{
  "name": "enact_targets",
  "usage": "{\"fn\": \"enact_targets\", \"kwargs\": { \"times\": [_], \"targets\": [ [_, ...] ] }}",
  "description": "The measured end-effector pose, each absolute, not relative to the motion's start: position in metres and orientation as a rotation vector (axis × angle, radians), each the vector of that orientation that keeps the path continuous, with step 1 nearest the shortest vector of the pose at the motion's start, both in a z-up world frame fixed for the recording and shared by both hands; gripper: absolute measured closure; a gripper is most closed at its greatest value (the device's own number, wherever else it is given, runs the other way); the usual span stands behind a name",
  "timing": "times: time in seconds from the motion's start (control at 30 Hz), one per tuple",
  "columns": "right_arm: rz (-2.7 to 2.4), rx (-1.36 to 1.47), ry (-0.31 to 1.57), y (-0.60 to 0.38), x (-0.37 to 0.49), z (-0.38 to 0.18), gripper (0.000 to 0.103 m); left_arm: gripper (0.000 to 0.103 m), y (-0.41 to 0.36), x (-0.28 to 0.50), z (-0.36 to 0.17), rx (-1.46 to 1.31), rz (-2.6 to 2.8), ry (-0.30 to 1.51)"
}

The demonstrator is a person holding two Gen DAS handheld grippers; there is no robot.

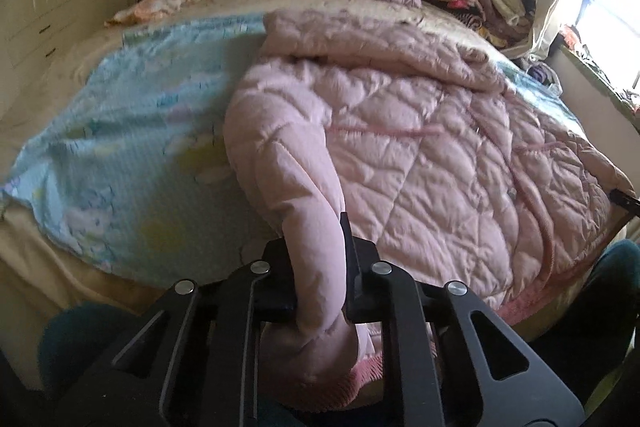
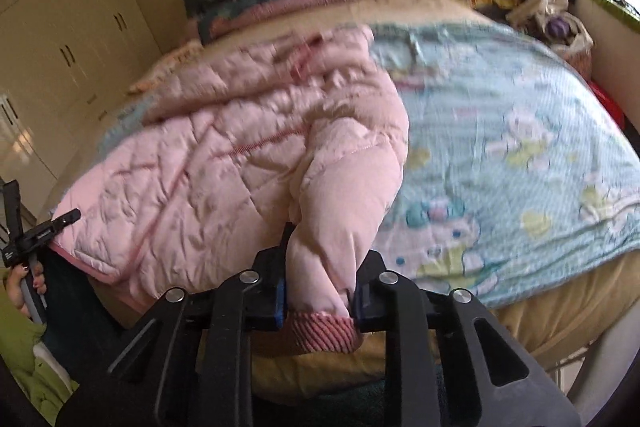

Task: Fold large clothes
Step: 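Grasp the hem with the right tool while the left tool grasps the hem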

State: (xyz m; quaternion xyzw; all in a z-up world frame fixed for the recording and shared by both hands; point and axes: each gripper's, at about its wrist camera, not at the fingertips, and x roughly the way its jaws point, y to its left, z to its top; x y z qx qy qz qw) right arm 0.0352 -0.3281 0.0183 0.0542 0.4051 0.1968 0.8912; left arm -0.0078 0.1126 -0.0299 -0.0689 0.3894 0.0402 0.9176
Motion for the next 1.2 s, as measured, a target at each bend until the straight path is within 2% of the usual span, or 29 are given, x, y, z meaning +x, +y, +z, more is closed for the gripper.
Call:
{"fn": "enact_targets", "kwargs": {
  "times": [0.43, 1.2],
  "targets": [
    [0.462, 0.194, 0.691, -0.334, 0.060, 0.071, 0.083, 0.094, 0.107, 0.021, 0.027, -0.149, 0.051, 0.654],
    [0.443, 0.255, 0.666, -0.327, 0.127, 0.121, 0.083, 0.094, 0.119, 0.082, 0.083, -0.169, 0.046, 0.568]
  ]
}}
